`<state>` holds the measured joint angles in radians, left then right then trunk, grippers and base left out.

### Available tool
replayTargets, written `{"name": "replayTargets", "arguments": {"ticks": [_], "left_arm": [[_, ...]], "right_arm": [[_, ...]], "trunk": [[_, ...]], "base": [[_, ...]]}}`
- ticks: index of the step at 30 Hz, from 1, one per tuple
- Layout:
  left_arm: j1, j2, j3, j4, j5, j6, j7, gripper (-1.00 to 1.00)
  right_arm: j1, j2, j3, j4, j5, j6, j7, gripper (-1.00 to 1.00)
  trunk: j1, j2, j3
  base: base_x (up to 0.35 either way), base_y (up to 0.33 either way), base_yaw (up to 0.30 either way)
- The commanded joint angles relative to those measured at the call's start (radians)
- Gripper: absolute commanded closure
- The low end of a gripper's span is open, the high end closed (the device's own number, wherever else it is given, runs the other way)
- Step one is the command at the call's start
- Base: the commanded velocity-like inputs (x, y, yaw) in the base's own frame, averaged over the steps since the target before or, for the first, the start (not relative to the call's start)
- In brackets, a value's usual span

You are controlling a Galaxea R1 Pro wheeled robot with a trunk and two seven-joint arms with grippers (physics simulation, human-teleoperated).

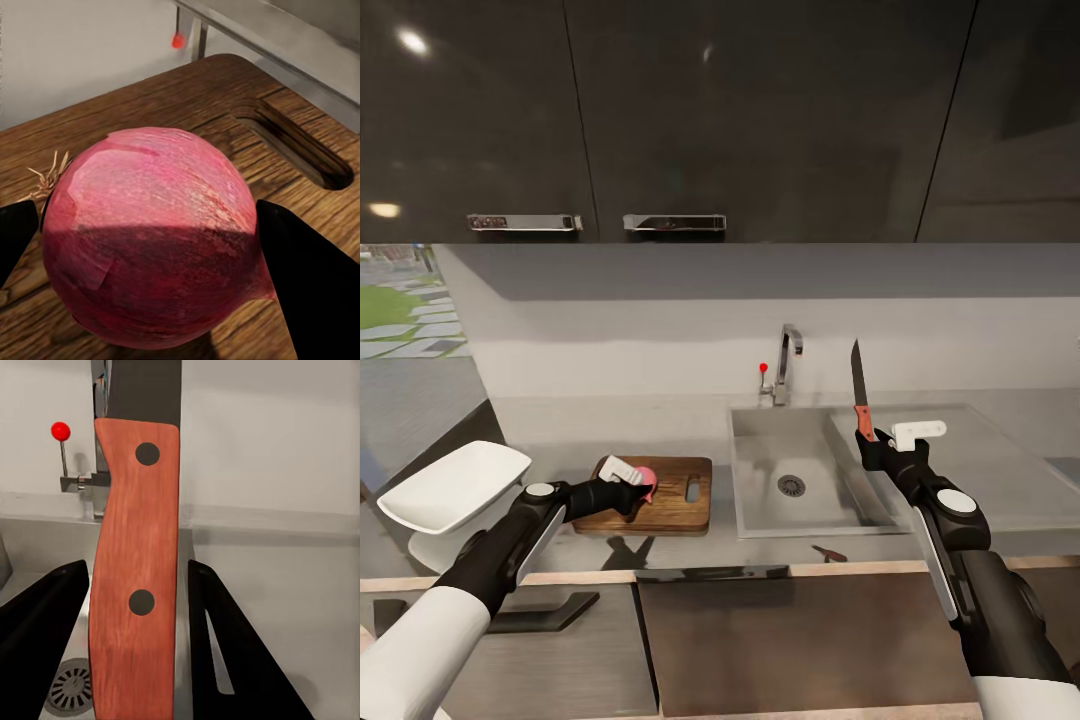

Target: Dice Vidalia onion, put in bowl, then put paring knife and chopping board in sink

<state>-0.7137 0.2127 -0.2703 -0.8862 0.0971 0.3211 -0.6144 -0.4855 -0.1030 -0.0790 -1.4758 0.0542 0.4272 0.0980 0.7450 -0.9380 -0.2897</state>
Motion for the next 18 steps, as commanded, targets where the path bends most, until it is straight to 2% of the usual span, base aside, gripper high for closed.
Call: {"name": "replayTargets", "arguments": {"ticks": [1, 18], "left_arm": [[-0.001, 0.001, -0.003, -0.001, 0.01, 0.009, 0.001, 1.0], [-0.001, 0.008, -0.001, 0.0, 0.011, 0.009, 0.002, 1.0]], "right_arm": [[-0.001, 0.0, -0.001, -0.001, 0.006, 0.005, 0.008, 1.0], [-0.001, 0.0, -0.001, -0.001, 0.006, 0.005, 0.008, 1.0]], "trunk": [[0.0, -0.001, -0.001], [0.0, -0.001, -0.007]], "base": [[0.0, 0.0, 0.0], [0.0, 0.0, 0.0]]}}
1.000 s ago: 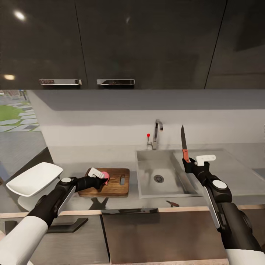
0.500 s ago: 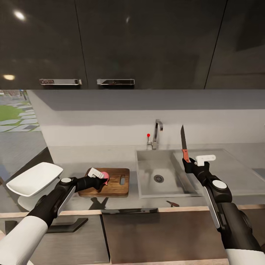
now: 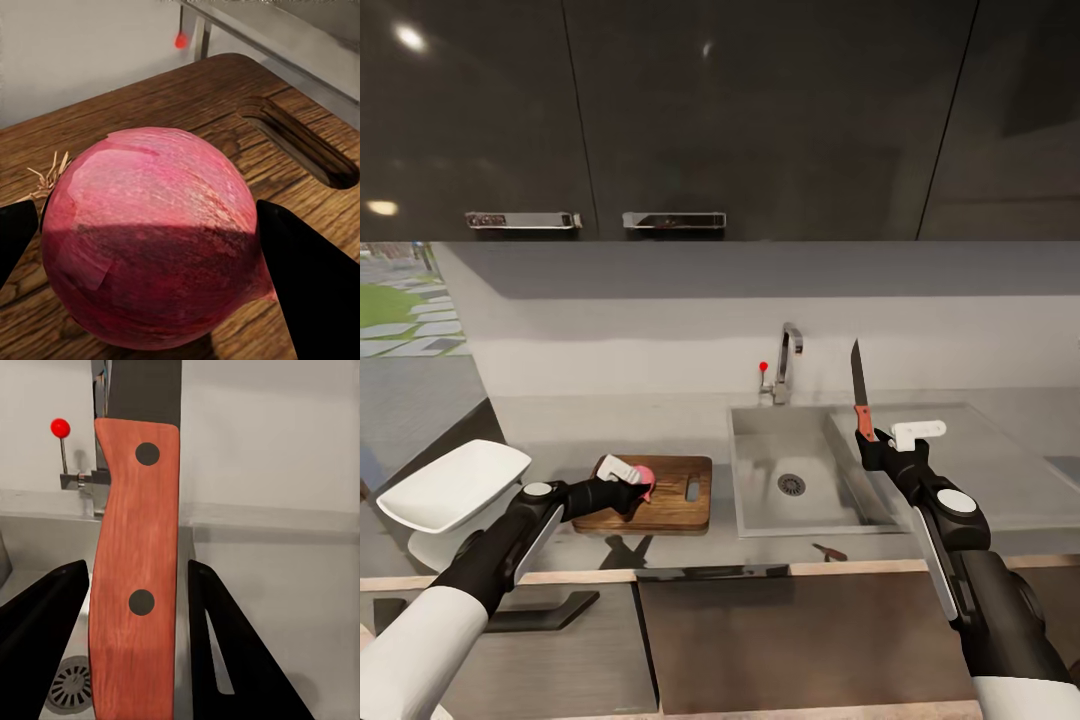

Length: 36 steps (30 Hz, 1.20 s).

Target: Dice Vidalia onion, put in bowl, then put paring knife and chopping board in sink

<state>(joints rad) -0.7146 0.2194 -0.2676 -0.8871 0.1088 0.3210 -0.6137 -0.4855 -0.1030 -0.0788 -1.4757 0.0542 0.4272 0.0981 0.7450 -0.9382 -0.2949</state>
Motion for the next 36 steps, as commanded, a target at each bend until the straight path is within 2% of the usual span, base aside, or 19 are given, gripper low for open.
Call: {"name": "replayTargets", "arguments": {"ticks": [1, 17, 18, 36], "left_arm": [[0.0, 0.001, -0.004, 0.0, -0.001, 0.009, 0.002, 1.0], [0.0, 0.002, -0.001, 0.0, 0.0, 0.008, 0.003, 1.0], [0.0, 0.002, 0.0, 0.0, 0.0, 0.008, 0.003, -1.0], [0.0, 0.002, 0.001, 0.0, 0.0, 0.007, 0.005, -1.0]], "right_arm": [[-0.001, 0.0, -0.002, -0.001, 0.006, 0.005, 0.008, 1.0], [-0.001, 0.0, -0.002, -0.001, 0.006, 0.005, 0.008, 1.0], [-0.001, 0.0, -0.002, -0.001, 0.006, 0.005, 0.008, 1.0], [-0.001, 0.0, -0.001, -0.001, 0.006, 0.005, 0.008, 1.0]], "trunk": [[0.0, -0.001, -0.002], [0.0, -0.001, -0.003], [0.0, -0.001, -0.003], [0.0, -0.001, -0.003]], "base": [[0.0, 0.0, 0.0], [0.0, 0.0, 0.0], [0.0, 0.0, 0.0], [0.0, 0.0, 0.0]]}}
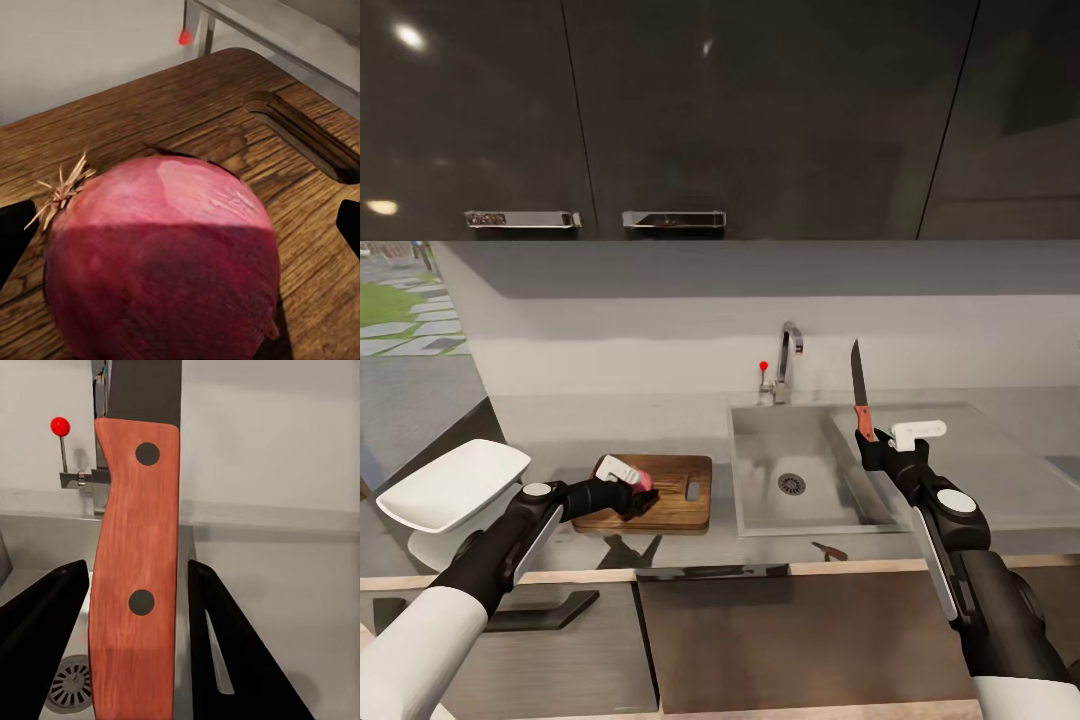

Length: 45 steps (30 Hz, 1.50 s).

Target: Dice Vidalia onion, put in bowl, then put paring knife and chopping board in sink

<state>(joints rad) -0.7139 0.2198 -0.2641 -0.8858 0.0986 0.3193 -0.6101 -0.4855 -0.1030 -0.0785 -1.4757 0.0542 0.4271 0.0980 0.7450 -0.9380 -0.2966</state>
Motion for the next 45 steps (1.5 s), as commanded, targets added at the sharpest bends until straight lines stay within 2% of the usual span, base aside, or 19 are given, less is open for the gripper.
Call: {"name": "replayTargets", "arguments": {"ticks": [1, 7, 10, 11, 13, 14, 18, 21, 28, 33, 38, 45], "left_arm": [[-0.001, 0.001, -0.003, -0.001, 0.01, 0.009, 0.001, -1.0], [-0.001, 0.002, 0.003, -0.001, 0.01, 0.009, 0.002, -1.0], [-0.001, 0.004, 0.027, -0.003, 0.011, 0.009, 0.002, -1.0], [-0.001, 0.005, 0.103, -0.007, 0.012, 0.008, 0.001, -1.0], [-0.001, 0.003, 0.174, -0.01, 0.012, 0.008, 0.0, -1.0], [0.0, 0.002, 0.225, -0.015, 0.012, 0.009, -0.002, -1.0], [0.0, 0.002, 0.286, -0.037, 0.013, 0.009, -0.002, -1.0], [0.0, 0.001, 0.312, -0.043, 0.014, 0.009, -0.002, -1.0], [-0.001, 0.001, 0.37, -0.048, 0.015, 0.01, -0.003, -1.0], [-0.001, 0.001, 0.377, -0.061, 0.015, 0.013, -0.004, -1.0], [0.0, -0.016, 0.376, -0.083, 0.015, 0.015, -0.004, -1.0], [0.0, -0.02, 0.376, -0.088, 0.015, 0.015, -0.004, -1.0]], "right_arm": [[-0.001, 0.0, -0.001, -0.001, 0.006, 0.005, 0.008, 1.0], [-0.001, 0.0, -0.001, -0.001, 0.006, 0.005, 0.008, 1.0], [-0.001, 0.0, -0.001, -0.001, 0.006, 0.005, 0.008, 1.0], [-0.001, 0.0, -0.001, -0.001, 0.006, 0.005, 0.008, 1.0], [-0.001, 0.0, -0.001, -0.001, 0.006, 0.005, 0.008, 1.0], [-0.001, 0.0, -0.001, -0.001, 0.006, 0.005, 0.008, 1.0], [-0.001, 0.0, -0.001, -0.001, 0.006, 0.005, 0.008, 1.0], [-0.001, 0.0, -0.001, -0.001, 0.006, 0.005, 0.008, 1.0], [-0.001, 0.0, 0.001, -0.001, 0.006, 0.005, 0.008, 1.0], [-0.001, 0.0, 0.002, -0.001, 0.006, 0.005, 0.008, 1.0], [-0.001, 0.0, 0.003, -0.001, 0.006, 0.004, 0.008, 1.0], [-0.001, 0.0, 0.003, -0.001, 0.006, 0.004, 0.008, 1.0]], "trunk": [[0.0, -0.001, -0.001], [0.0, -0.001, -0.001], [0.0, -0.001, -0.001], [0.0, -0.001, -0.001], [0.0, -0.001, -0.001], [0.0, -0.001, -0.001], [0.0, -0.001, -0.001], [0.0, -0.001, -0.001], [0.0, -0.001, -0.001], [0.0, -0.001, -0.001], [0.0, -0.001, -0.001], [0.0, -0.001, -0.001]], "base": [[0.0, 0.0, 0.0], [0.0, 0.0, 0.0], [0.0, 0.0, 0.0], [0.0, 0.0, 0.0], [0.0, 0.0, 0.0], [0.0, 0.0, 0.0], [0.0, 0.0, 0.0], [0.0, 0.0, 0.0], [0.0, 0.0, 0.0], [-0.011, 0.036, 0.0], [-0.065, 0.273, 0.0], [-0.009, 0.305, 0.0]]}}
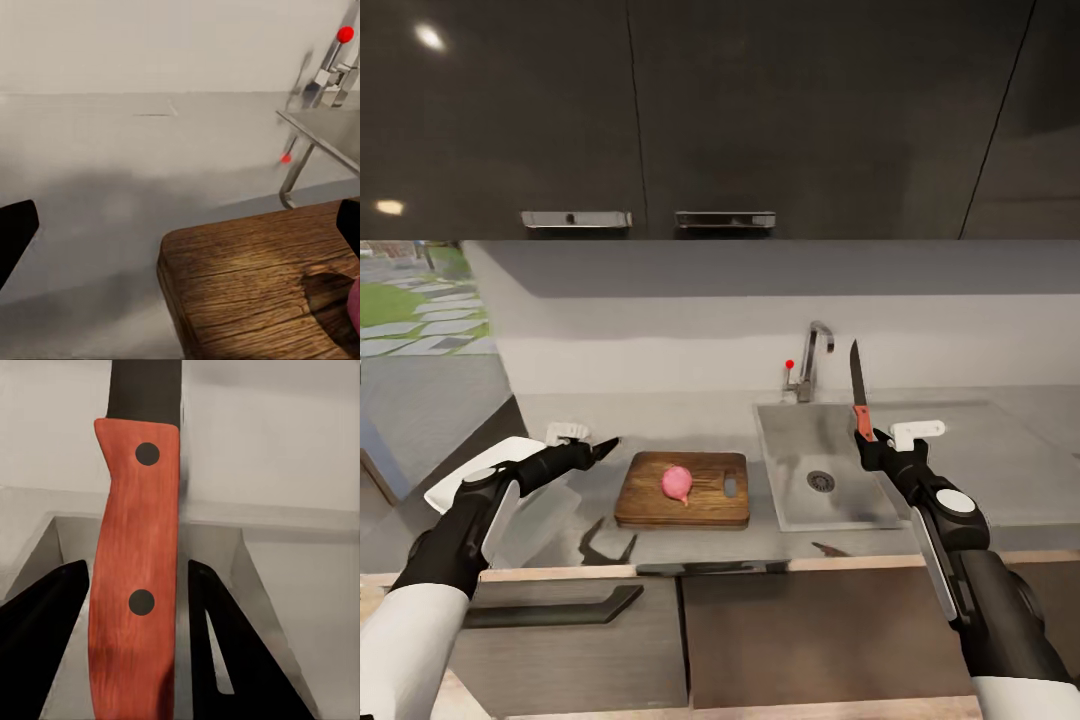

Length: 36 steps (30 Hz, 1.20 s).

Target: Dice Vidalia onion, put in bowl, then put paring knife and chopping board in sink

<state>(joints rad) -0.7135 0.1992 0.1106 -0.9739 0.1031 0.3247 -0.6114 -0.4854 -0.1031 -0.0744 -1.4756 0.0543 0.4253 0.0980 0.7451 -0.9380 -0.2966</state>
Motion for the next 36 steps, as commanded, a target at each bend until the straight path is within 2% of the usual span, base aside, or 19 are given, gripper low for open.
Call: {"name": "replayTargets", "arguments": {"ticks": [1, 6, 10, 14, 17, 19, 20, 23, 25, 27, 34, 36], "left_arm": [[-0.001, 0.0, 0.001, 0.0, 0.01, 0.01, -0.002, -1.0], [-0.001, -0.001, 0.0, 0.0, 0.01, 0.009, -0.002, -1.0], [-0.001, -0.017, 0.0, -0.001, 0.01, 0.008, -0.001, -1.0], [-0.001, -0.02, -0.005, -0.002, 0.009, 0.008, -0.001, -1.0], [-0.001, -0.021, -0.007, -0.005, 0.009, 0.008, -0.002, -1.0], [-0.001, -0.023, -0.008, -0.01, 0.009, 0.008, -0.002, -1.0], [-0.001, -0.025, -0.008, -0.01, 0.008, 0.008, -0.002, -1.0], [-0.001, -0.028, -0.008, -0.012, 0.008, 0.008, -0.002, -1.0], [-0.001, -0.029, -0.008, -0.012, 0.007, 0.008, -0.002, -1.0], [-0.001, -0.029, -0.008, -0.012, 0.007, 0.007, -0.001, -1.0], [-0.001, -0.031, -0.008, -0.012, 0.007, 0.008, -0.001, -1.0], [-0.001, -0.031, -0.008, -0.012, 0.007, 0.008, -0.001, -1.0]], "right_arm": [[-0.001, 0.0, -0.002, -0.002, 0.006, 0.006, 0.008, 1.0], [-0.001, 0.0, -0.001, -0.002, 0.006, 0.006, 0.008, 1.0], [-0.001, 0.0, 0.0, -0.002, 0.01, 0.004, 0.007, 1.0], [-0.001, 0.0, 0.002, 0.0, 0.012, 0.0, 0.006, 1.0], [-0.001, 0.0, 0.037, 0.0, 0.027, 0.0, 0.005, 1.0], [-0.001, 0.0, 0.119, 0.0, 0.065, 0.0, 0.0, 1.0], [-0.001, 0.0, 0.138, 0.0, 0.079, 0.0, -0.003, 1.0], [-0.001, 0.0, 0.234, 0.001, 0.202, 0.001, -0.021, 1.0], [-0.001, 0.0, 0.271, 0.001, 0.269, 0.001, -0.027, 1.0], [-0.001, 0.0, 0.283, 0.001, 0.29, 0.001, -0.029, 1.0], [-0.001, 0.0, 0.294, 0.003, 0.307, 0.002, -0.03, 1.0], [-0.001, 0.0, 0.296, 0.004, 0.325, -0.001, -0.031, 1.0]], "trunk": [[0.0, -0.001, -0.001], [0.0, -0.001, -0.001], [0.0, -0.001, -0.001], [0.0, -0.001, -0.001], [0.0, -0.001, -0.001], [0.0, -0.001, -0.001], [0.0, -0.001, -0.001], [0.0, -0.001, -0.001], [0.0, -0.001, -0.001], [0.0, -0.001, -0.001], [0.0, -0.001, -0.001], [0.0, -0.001, -0.001]], "base": [[-0.001, 0.155, 0.0], [0.0, 0.059, 0.0], [0.0, 0.009, 0.0], [0.0, 0.001, 0.0], [0.0, 0.0, 0.0], [0.0, 0.0, 0.0], [0.0, 0.0, 0.0], [0.0, 0.0, 0.0], [0.0, 0.0, 0.0], [0.0, 0.0, 0.0], [0.0, 0.0, 0.0], [0.0, 0.0, 0.0]]}}
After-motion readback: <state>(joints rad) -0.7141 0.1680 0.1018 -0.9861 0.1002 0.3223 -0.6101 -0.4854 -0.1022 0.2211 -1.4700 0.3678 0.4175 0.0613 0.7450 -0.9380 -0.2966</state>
